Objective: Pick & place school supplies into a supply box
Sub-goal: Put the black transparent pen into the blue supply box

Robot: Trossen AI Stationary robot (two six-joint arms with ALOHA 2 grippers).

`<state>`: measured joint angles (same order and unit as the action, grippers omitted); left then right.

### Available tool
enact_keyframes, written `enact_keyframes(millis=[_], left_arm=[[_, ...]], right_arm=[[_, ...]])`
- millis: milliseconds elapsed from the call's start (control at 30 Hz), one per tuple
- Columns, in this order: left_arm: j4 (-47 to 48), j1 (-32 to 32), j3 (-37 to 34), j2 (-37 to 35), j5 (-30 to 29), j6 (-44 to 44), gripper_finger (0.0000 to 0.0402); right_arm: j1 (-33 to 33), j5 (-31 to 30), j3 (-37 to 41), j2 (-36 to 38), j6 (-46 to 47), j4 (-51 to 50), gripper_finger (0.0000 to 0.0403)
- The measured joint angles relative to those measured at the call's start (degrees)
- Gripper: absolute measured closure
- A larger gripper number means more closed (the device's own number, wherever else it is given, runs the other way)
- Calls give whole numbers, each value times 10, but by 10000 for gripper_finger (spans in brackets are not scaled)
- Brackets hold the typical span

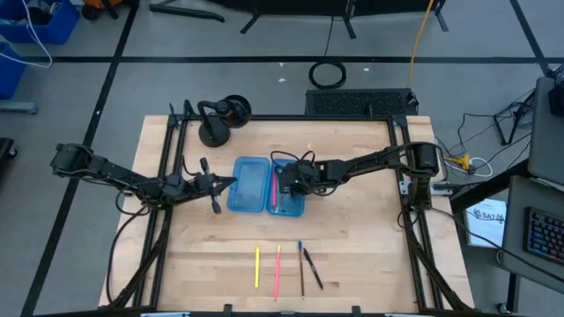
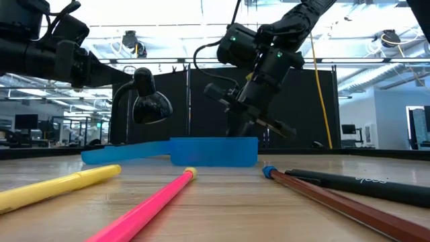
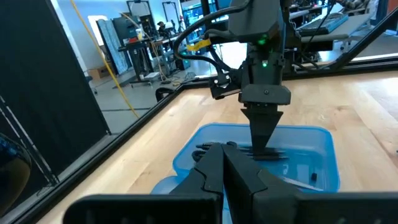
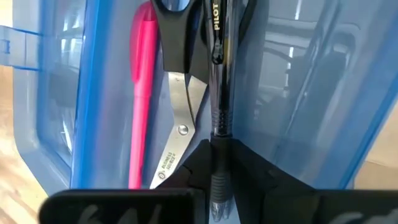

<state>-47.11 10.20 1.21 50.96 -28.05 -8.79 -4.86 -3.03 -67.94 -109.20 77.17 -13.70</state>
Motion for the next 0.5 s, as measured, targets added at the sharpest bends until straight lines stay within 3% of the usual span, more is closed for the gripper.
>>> enact_keyframes(millis=[267,500], left_arm=[[3,0,0,0,0,1,394],[3,0,0,0,1,3,394]], right_arm=[[0,-2,1,0,-8,25,305],[1,-1,1,0,-29,27,280]])
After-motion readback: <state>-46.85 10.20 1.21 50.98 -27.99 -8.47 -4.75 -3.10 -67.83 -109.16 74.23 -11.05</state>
